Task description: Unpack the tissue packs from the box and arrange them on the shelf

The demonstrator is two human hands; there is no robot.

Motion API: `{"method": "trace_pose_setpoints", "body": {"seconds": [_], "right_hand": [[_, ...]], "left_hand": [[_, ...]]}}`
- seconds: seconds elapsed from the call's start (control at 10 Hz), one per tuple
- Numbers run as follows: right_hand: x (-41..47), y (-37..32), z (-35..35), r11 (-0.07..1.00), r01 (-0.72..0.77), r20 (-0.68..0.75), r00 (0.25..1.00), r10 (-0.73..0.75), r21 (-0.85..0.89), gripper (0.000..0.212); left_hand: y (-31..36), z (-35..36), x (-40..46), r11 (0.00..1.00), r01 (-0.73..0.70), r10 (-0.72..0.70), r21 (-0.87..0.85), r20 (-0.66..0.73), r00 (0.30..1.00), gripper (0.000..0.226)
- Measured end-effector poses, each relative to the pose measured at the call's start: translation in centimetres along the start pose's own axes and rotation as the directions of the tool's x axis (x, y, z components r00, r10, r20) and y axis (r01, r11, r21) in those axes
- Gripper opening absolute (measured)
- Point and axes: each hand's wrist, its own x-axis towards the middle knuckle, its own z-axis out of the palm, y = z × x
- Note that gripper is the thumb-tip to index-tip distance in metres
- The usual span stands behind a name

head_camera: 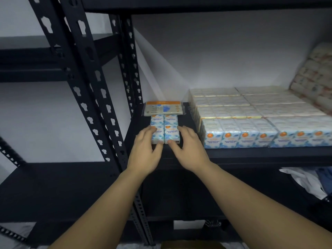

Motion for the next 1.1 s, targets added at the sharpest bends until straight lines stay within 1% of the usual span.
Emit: {"method": "trace_pose_setpoints", "body": {"seconds": [0.1,0.2,0.4,0.5,0.6,0.8,0.9,1.1], "right_hand": [[-1.8,-0.4,-0.8,0.998,0.055,0.040,0.998,-0.053,-0.042,0.069],[-3.6,-0.5,-2.2,0.992,0.109,0.034,0.994,-0.107,-0.064,0.066],[-6.5,1.4,-6.8,0.989,0.135,0.023,0.991,-0.134,-0.060,0.053],[-7.9,3.5,-9.8,0.992,0.108,0.011,0.994,-0.108,-0.064,0.048],[-9.4,6.0,-13.4,0.996,0.067,-0.003,0.998,-0.067,-0.056,0.048],[-13.0,12.0,-21.7,0.994,-0.031,0.003,0.999,0.032,-0.100,0.052],[-14.4,14.4,-26.0,0.990,-0.063,0.024,0.998,0.066,-0.127,0.057],[-16.3,16.7,-32.3,0.972,-0.037,0.032,0.998,0.046,-0.234,0.061]], "left_hand": [[0.9,-0.3,-0.6,1.000,-0.015,0.015,0.004,-0.012,1.000,0.052],[2.3,-0.6,-1.1,1.000,-0.030,0.030,0.009,-0.025,0.999,0.052],[5.7,-0.4,-3.1,0.998,-0.047,0.048,0.045,-0.020,0.999,0.051],[7.6,0.2,-4.5,0.997,-0.025,0.025,0.069,0.009,1.000,0.054],[10.0,1.2,-5.9,0.994,0.011,-0.016,0.109,0.050,0.999,0.057],[15.3,3.5,-8.5,0.984,0.031,-0.057,0.173,0.143,0.988,0.063],[18.1,4.2,-9.6,0.978,0.057,-0.090,0.201,0.161,0.983,0.064],[23.0,4.8,-11.3,0.955,0.032,-0.073,0.295,0.131,0.989,0.067]]}}
